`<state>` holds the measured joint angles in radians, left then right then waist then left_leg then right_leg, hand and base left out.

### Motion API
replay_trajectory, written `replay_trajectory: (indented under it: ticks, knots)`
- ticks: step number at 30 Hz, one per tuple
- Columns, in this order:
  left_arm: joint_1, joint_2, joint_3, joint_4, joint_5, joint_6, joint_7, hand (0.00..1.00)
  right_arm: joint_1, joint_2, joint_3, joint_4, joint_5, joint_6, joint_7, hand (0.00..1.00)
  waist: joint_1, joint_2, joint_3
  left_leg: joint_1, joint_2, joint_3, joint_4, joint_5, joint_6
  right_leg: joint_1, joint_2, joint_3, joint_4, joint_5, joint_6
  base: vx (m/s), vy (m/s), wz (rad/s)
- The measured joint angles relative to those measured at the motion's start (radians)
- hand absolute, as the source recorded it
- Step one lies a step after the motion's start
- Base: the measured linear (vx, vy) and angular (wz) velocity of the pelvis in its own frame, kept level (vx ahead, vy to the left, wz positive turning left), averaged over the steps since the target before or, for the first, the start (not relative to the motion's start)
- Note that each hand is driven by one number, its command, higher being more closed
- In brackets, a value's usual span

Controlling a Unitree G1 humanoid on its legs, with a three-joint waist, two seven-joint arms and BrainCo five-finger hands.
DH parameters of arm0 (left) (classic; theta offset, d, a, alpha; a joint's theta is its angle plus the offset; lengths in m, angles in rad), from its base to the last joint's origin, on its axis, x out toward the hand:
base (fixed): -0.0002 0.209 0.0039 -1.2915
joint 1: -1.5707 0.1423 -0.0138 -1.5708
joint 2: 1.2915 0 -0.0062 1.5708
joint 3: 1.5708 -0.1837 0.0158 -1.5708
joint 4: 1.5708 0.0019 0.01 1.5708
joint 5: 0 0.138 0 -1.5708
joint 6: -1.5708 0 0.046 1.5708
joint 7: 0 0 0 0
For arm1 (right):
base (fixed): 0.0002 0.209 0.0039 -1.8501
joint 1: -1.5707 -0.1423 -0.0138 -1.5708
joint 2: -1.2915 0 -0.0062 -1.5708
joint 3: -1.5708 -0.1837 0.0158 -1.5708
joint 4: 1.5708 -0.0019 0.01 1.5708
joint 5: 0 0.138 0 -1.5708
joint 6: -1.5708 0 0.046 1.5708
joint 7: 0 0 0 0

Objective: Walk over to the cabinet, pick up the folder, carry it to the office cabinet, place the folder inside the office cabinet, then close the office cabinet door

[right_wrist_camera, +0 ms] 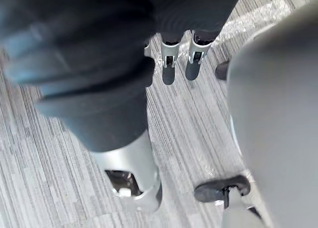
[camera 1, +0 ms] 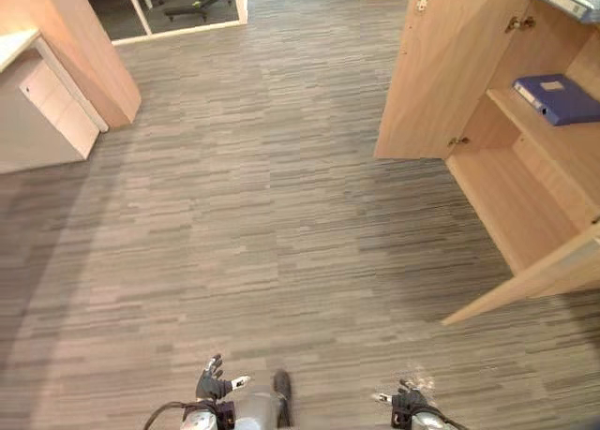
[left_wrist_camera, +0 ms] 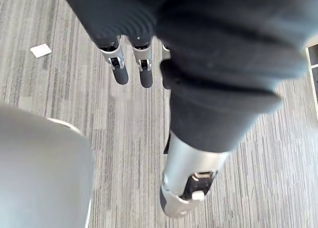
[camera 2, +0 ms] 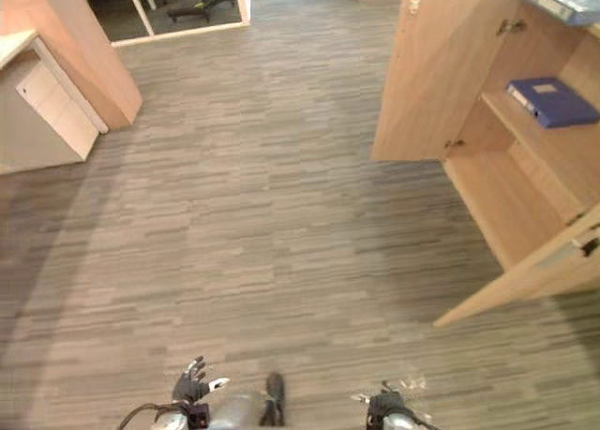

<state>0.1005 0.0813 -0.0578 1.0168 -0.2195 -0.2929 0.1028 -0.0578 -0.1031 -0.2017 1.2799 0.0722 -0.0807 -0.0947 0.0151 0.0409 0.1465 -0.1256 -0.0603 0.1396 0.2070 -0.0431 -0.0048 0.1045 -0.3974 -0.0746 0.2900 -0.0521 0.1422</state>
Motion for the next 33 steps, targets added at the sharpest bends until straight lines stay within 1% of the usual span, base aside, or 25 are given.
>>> replay_trajectory:
  ticks: [1,2,3,4,5,6,7,8,9,11,12,14,15,16,17,18,19,21,23,26,27,28,30,32,33]
  knots:
    - [0.008,-0.001,-0.004,0.000,0.011,0.000,-0.001,0.00,0.008,-0.001,-0.021,-0.004,-0.004,0.001,0.002,0.00,-0.002,0.000,-0.010,0.028,-0.022,0.008,-0.024,0.001,0.009,-0.034,-0.027,0.001,0.083,0.007,-0.012,0.46,0.448,-0.29]
    - [0.018,-0.002,-0.021,0.000,0.019,0.000,-0.003,0.00,0.025,-0.014,-0.051,-0.034,-0.016,-0.006,0.001,0.00,-0.008,0.007,-0.028,0.094,-0.063,0.017,-0.070,-0.002,0.027,-0.105,-0.085,-0.010,0.262,0.051,-0.084,0.45,0.401,0.02]
    - [0.024,-0.005,-0.034,-0.002,0.019,-0.001,-0.010,0.00,0.033,-0.035,-0.053,-0.066,-0.015,-0.010,0.000,0.00,-0.021,0.008,-0.027,0.150,-0.092,0.019,-0.095,0.000,0.068,-0.164,-0.140,-0.050,0.477,0.098,-0.194,0.46,0.375,0.16]
    - [0.027,-0.006,-0.040,-0.002,0.018,0.000,-0.015,0.00,0.032,-0.041,-0.053,-0.072,-0.015,-0.010,-0.001,0.00,-0.027,0.007,-0.027,0.182,-0.103,0.009,-0.104,-0.003,0.078,-0.187,-0.163,-0.083,0.580,0.106,-0.210,0.40,0.254,0.31]
    - [0.028,-0.008,-0.054,-0.003,0.012,0.000,-0.024,0.00,0.029,-0.042,-0.053,-0.070,-0.013,-0.009,-0.003,0.00,-0.032,0.013,-0.025,0.241,-0.109,-0.011,-0.131,-0.005,0.080,-0.205,-0.156,-0.147,0.678,0.074,-0.169,0.41,0.186,0.34]
    - [0.028,-0.006,-0.080,-0.006,0.010,0.000,-0.030,0.00,0.027,-0.035,-0.056,-0.072,-0.010,-0.009,-0.006,0.00,-0.029,0.025,-0.019,0.279,-0.100,-0.029,-0.151,-0.005,0.079,-0.213,-0.112,-0.215,0.685,-0.025,-0.111,0.39,0.148,0.29]
    - [0.025,-0.006,-0.089,-0.005,0.012,0.000,-0.035,0.00,0.026,-0.028,-0.056,-0.073,-0.006,-0.012,-0.006,0.00,-0.029,0.028,-0.015,0.290,-0.092,-0.037,-0.158,-0.005,0.079,-0.221,-0.082,-0.245,0.665,-0.068,-0.090,0.33,0.067,0.25]
    - [0.021,-0.006,-0.105,-0.005,0.014,0.000,-0.045,0.00,0.020,-0.013,-0.058,-0.090,0.009,-0.016,-0.006,0.00,-0.031,0.029,-0.007,0.312,-0.075,-0.041,-0.174,-0.008,0.075,-0.235,-0.026,-0.304,0.599,-0.128,-0.072,0.28,0.007,0.17]
    - [0.007,-0.002,-0.113,-0.002,0.015,0.001,-0.053,0.00,0.009,-0.006,-0.062,-0.098,0.029,-0.018,-0.005,0.00,-0.031,0.032,0.020,0.345,-0.060,-0.049,-0.190,-0.013,0.068,-0.249,0.021,-0.345,0.519,-0.161,-0.076,0.31,-0.035,0.11]
    - [-0.013,-0.005,-0.115,0.014,0.017,0.003,-0.056,0.00,0.001,-0.004,-0.060,-0.109,0.041,-0.019,-0.005,0.00,-0.032,0.037,0.048,0.381,-0.032,-0.053,-0.195,-0.037,0.071,-0.271,0.096,-0.362,0.387,-0.164,-0.078,0.20,-0.078,0.01]
    - [-0.015,-0.002,-0.115,0.016,0.035,0.004,-0.057,0.00,-0.004,0.005,-0.049,-0.110,0.070,-0.025,-0.006,0.00,-0.032,0.034,0.055,0.401,-0.015,-0.050,-0.197,-0.062,0.067,-0.299,0.159,-0.365,0.225,-0.129,-0.088,0.12,-0.096,0.00]
    - [-0.020,0.003,-0.113,0.022,0.059,0.003,-0.064,0.00,0.001,0.013,-0.046,-0.109,0.100,-0.028,-0.007,0.00,-0.032,0.016,0.058,0.424,-0.012,-0.051,-0.198,-0.091,0.045,-0.311,0.189,-0.364,0.055,-0.042,-0.113,0.18,-0.182,0.08]
    - [-0.020,0.000,-0.107,0.034,0.066,0.003,-0.064,0.00,0.005,0.012,-0.044,-0.109,0.108,-0.030,-0.007,0.00,-0.037,0.006,0.051,0.427,-0.007,-0.062,-0.184,-0.117,0.033,-0.320,0.189,-0.364,0.025,0.031,-0.148,0.21,-0.198,0.17]
    - [-0.020,-0.002,-0.103,0.036,0.068,0.004,-0.064,0.00,0.005,0.012,-0.042,-0.110,0.109,-0.030,-0.007,0.00,-0.042,0.006,0.048,0.427,-0.001,-0.071,-0.177,-0.130,0.021,-0.318,0.194,-0.368,0.023,0.062,-0.172,0.32,-0.243,0.16]
    - [-0.023,-0.006,-0.093,0.042,0.070,0.007,-0.064,0.00,0.003,0.012,-0.040,-0.109,0.108,-0.030,-0.005,0.00,-0.049,0.018,0.051,0.426,0.030,-0.074,-0.167,-0.155,0.002,-0.318,0.222,-0.381,0.028,0.066,-0.199,0.42,-0.317,0.08]
    - [-0.025,-0.013,-0.081,0.053,0.074,0.011,-0.066,0.00,0.001,0.012,-0.037,-0.109,0.106,-0.030,-0.003,0.00,-0.052,0.027,0.046,0.427,0.074,-0.073,-0.167,-0.167,-0.019,-0.318,0.261,-0.396,0.031,0.029,-0.206,0.44,-0.344,0.05]
    - [-0.029,-0.010,-0.077,0.056,0.075,0.013,-0.066,0.00,0.003,0.015,-0.037,-0.107,0.106,-0.030,-0.003,0.00,-0.051,0.031,0.043,0.430,0.090,-0.072,-0.162,-0.170,-0.025,-0.314,0.277,-0.407,0.036,0.010,-0.213,0.30,-0.259,0.07]
    - [-0.039,0.000,-0.066,0.069,0.075,0.019,-0.066,0.00,0.015,0.024,-0.037,-0.105,0.108,-0.030,-0.003,0.00,-0.053,0.017,0.046,0.423,0.135,-0.071,-0.092,-0.176,-0.037,-0.275,0.321,-0.428,0.031,-0.038,-0.222,0.32,-0.323,0.11]
    - [-0.043,0.000,-0.053,0.075,0.071,0.024,-0.064,0.00,0.018,0.025,-0.033,-0.091,0.112,-0.030,-0.002,0.00,-0.054,0.014,0.046,0.388,0.164,-0.070,0.054,-0.183,-0.050,-0.210,0.357,-0.433,-0.021,-0.054,-0.226,0.36,-0.366,0.04]
    - [-0.037,-0.004,0.011,0.069,0.053,0.027,-0.062,0.00,0.018,0.017,-0.012,-0.064,0.135,-0.029,0.006,0.00,-0.050,0.011,0.046,0.217,0.232,-0.063,0.535,-0.153,-0.127,-0.088,0.443,-0.411,-0.157,-0.043,-0.227,0.34,-0.260,-0.26]
    - [-0.033,-0.007,0.041,0.062,0.044,0.028,-0.060,0.00,0.023,0.015,-0.009,-0.055,0.143,-0.029,0.007,0.00,-0.042,0.009,0.046,0.169,0.268,-0.032,0.684,-0.150,-0.132,-0.036,0.480,-0.386,-0.196,-0.039,-0.231,0.32,-0.159,-0.52]
    - [-0.031,-0.008,0.047,0.061,0.043,0.028,-0.059,0.00,0.023,0.015,-0.009,-0.051,0.143,-0.029,0.007,0.00,-0.037,0.008,0.045,0.158,0.280,-0.020,0.719,-0.151,-0.131,-0.021,0.491,-0.376,-0.207,-0.039,-0.232,0.32,-0.098,-0.82]
    - [-0.028,-0.009,0.077,0.050,0.025,0.026,-0.053,0.00,0.019,0.009,-0.008,-0.047,0.143,-0.028,0.006,0.00,-0.020,0.004,0.043,0.065,0.301,0.043,0.796,-0.176,-0.088,0.038,0.527,-0.294,-0.256,-0.038,-0.232,0.30,-0.056,-0.94]
    - [-0.027,-0.009,0.093,0.043,0.016,0.022,-0.047,0.00,0.020,0.007,-0.009,-0.045,0.143,-0.026,0.006,0.00,-0.018,0.000,0.045,-0.006,0.290,0.049,0.741,-0.201,-0.063,0.069,0.531,-0.251,-0.281,-0.026,-0.236,0.25,-0.058,-0.78]
    - [-0.028,-0.009,0.096,0.036,0.009,0.018,-0.041,0.00,0.020,0.006,-0.003,-0.045,0.143,-0.026,0.006,0.00,-0.010,-0.002,0.045,-0.041,0.278,0.039,0.651,-0.219,-0.062,0.083,0.530,-0.218,-0.292,-0.025,-0.235,0.28,-0.047,-0.92]
